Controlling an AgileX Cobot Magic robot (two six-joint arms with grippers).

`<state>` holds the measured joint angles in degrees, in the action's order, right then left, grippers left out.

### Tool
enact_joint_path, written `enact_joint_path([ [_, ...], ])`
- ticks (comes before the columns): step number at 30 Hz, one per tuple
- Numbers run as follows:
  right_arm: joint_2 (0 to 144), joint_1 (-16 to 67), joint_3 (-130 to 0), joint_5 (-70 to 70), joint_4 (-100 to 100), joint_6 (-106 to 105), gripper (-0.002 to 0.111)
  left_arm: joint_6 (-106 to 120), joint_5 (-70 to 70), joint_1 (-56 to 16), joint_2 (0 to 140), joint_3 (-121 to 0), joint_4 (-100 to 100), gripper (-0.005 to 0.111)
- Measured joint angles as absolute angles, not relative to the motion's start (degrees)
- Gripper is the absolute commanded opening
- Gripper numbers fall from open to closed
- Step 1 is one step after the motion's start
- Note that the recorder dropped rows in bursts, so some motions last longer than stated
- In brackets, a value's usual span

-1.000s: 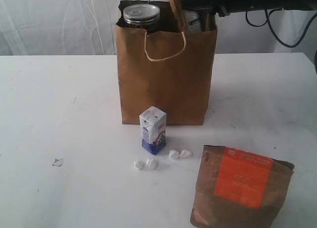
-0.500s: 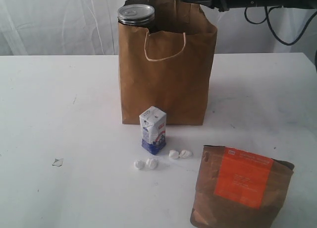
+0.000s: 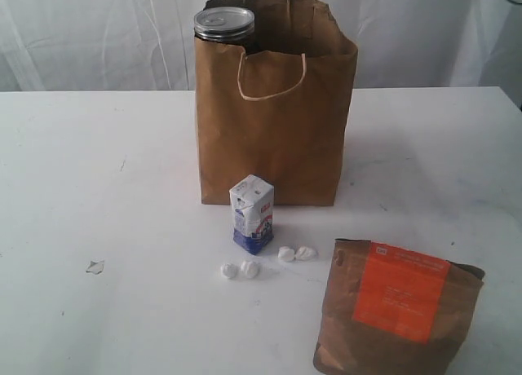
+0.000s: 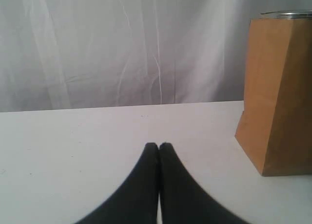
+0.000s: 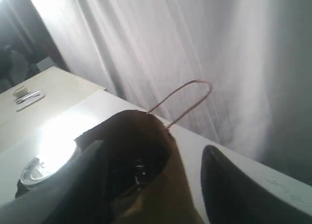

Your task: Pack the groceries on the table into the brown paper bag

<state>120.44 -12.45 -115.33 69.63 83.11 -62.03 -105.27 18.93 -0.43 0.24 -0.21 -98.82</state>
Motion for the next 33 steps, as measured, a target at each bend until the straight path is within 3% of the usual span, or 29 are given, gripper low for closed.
enact_joint_path([
  [5,118.4,-19.1,-115.5,69.5,69.9,-53.5,0.018,-105.3,18.9,-0.4,0.2,-0.2,-98.8,0.0],
  [8,117.9,-21.8,-115.7,69.6,54.5,-37.1,0.001,-105.3,18.9,-0.4,0.2,-0.2,-98.8,0.0],
  [13,115.4,-23.3,-112.7,69.6,29.6,-21.8,0.0,-105.3,18.9,-0.4,0.2,-0.2,-98.8,0.0],
  [22,96.9,-21.2,-99.9,68.0,24.8,-20.9,0.0,-105.3,18.9,-0.4,0.2,-0.2,-98.8,0.0],
  [33,65.8,-13.8,-73.5,35.1,23.0,-28.2,0.0,-105.3,18.9,-0.4,0.2,-0.2,-98.8,0.0],
])
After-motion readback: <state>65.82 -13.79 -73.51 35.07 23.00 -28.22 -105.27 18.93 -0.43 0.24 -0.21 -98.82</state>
